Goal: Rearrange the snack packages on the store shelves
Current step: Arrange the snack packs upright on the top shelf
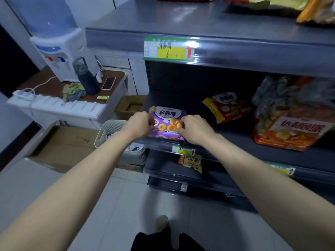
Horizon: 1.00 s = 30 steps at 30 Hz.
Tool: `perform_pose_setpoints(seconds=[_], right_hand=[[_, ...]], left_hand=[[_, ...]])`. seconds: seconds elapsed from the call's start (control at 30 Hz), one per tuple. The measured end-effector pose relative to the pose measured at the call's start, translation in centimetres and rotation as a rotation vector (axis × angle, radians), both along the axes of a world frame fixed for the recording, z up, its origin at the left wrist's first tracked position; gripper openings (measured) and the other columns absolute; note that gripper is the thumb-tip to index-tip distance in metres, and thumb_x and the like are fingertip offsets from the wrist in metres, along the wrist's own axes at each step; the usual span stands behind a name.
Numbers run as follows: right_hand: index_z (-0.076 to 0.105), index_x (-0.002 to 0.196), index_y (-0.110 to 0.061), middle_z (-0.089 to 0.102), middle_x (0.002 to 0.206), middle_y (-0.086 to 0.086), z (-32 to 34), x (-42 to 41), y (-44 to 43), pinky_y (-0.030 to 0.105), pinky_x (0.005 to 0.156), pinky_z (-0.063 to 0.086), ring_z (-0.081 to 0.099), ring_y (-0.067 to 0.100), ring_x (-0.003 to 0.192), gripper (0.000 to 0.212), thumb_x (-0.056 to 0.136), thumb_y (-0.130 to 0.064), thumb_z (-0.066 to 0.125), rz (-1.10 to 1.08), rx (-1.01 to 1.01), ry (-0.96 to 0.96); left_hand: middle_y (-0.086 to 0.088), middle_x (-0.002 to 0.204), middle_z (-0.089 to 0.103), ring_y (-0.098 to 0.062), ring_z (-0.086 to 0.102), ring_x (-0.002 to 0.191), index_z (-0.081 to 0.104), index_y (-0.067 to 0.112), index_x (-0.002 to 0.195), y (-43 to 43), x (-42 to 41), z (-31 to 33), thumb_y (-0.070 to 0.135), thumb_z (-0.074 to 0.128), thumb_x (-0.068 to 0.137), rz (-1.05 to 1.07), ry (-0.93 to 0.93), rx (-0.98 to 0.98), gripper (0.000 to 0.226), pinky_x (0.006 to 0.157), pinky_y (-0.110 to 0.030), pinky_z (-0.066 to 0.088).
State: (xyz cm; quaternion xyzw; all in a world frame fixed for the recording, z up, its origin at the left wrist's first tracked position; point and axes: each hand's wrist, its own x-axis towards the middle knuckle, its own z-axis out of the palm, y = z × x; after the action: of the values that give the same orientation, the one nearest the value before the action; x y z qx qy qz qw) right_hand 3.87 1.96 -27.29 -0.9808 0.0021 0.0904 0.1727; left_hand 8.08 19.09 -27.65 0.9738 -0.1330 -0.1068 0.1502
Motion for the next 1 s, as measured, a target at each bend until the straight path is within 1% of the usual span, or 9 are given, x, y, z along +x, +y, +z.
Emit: perform_pose_setpoints(seconds=[0.1,0.23,0.3,0.5,0.67,0.8,0.83,0.93,1.0], right_hand=[[0.061,0.107,-0.009,0.065,0.105,0.01,-1.9,1.8,0.6,0.035,0.073,0.052,0.063,0.028,0.092,0.028,0.092,-0.033,0.056,-0.051,0.006,0.033],[0.059,0.11,-0.006,0.064,0.107,0.009,-3.6,4.2,1.3,0.032,0.069,0.047,0.062,0.028,0.095,0.033,0.093,-0.035,0.057,-0.133,0.028,0.097],[0.058,0.114,-0.006,0.063,0.109,0.01,-4.3,5.2,1.5,0.033,0.072,0.048,0.061,0.026,0.096,0.035,0.093,-0.034,0.057,-0.205,0.063,0.121],[0.058,0.115,-0.003,0.065,0.112,0.013,-6.5,7.3,1.4,0.035,0.085,0.054,0.065,0.025,0.098,0.033,0.087,-0.018,0.066,-0.467,0.404,0.283],[0.057,0.114,-0.002,0.064,0.112,0.014,-6.5,7.4,2.0,0.04,0.085,0.056,0.065,0.027,0.098,0.034,0.083,-0.008,0.069,-0.564,0.526,0.283],[0.061,0.109,-0.003,0.067,0.108,0.012,-6.0,6.1,2.1,0.039,0.082,0.057,0.066,0.026,0.094,0.029,0.081,-0.006,0.07,-0.57,0.573,0.242],[0.063,0.107,-0.004,0.068,0.107,0.012,-5.7,5.4,2.0,0.038,0.083,0.057,0.067,0.025,0.094,0.027,0.081,-0.006,0.07,-0.556,0.578,0.225],[0.064,0.107,-0.007,0.068,0.11,0.01,-4.5,2.7,1.8,0.037,0.087,0.055,0.066,0.026,0.099,0.026,0.082,-0.005,0.068,-0.498,0.567,0.179],[0.061,0.11,-0.007,0.067,0.113,0.01,-3.5,0.5,1.6,0.037,0.089,0.053,0.064,0.027,0.102,0.028,0.083,-0.006,0.067,-0.45,0.55,0.152]], left_hand=[[-0.018,0.112,0.066,-0.034,0.061,0.103,0.068,0.003,0.11,0.3,1.9,-1.8,0.017,0.057,0.09,0.015,0.013,0.062,0.026,0.089,-0.041,0.051],[-0.021,0.11,0.065,-0.037,0.061,0.102,0.064,0.0,0.107,0.9,4.4,-3.4,0.015,0.052,0.092,0.057,0.065,0.073,0.025,0.084,-0.037,0.048],[-0.021,0.109,0.065,-0.036,0.061,0.101,0.063,-0.001,0.106,1.2,5.6,-4.1,0.017,0.053,0.093,0.082,0.103,0.051,0.024,0.082,-0.036,0.047],[-0.017,0.11,0.066,-0.03,0.063,0.101,0.061,0.0,0.108,1.5,8.2,-5.8,0.027,0.054,0.094,0.153,0.285,-0.07,0.031,0.087,-0.037,0.051],[-0.019,0.109,0.067,-0.03,0.063,0.099,0.063,-0.003,0.105,1.5,8.2,-5.7,0.021,0.058,0.091,0.201,0.268,-0.142,0.029,0.079,-0.034,0.049],[-0.016,0.109,0.067,-0.027,0.063,0.1,0.062,-0.003,0.108,1.5,6.7,-4.8,0.02,0.06,0.09,0.214,0.247,-0.193,0.029,0.061,-0.023,0.044],[-0.016,0.109,0.067,-0.027,0.063,0.1,0.063,-0.003,0.108,1.5,5.9,-4.5,0.02,0.06,0.09,0.217,0.227,-0.206,0.03,0.062,-0.024,0.045],[-0.016,0.111,0.068,-0.029,0.063,0.101,0.064,-0.002,0.107,1.7,3.1,-3.5,0.021,0.062,0.088,0.244,0.145,-0.231,0.029,0.079,-0.032,0.05],[-0.016,0.111,0.068,-0.029,0.063,0.102,0.065,0.001,0.107,1.6,0.6,-2.9,0.021,0.064,0.088,0.261,0.105,-0.254,0.028,0.084,-0.034,0.052]])
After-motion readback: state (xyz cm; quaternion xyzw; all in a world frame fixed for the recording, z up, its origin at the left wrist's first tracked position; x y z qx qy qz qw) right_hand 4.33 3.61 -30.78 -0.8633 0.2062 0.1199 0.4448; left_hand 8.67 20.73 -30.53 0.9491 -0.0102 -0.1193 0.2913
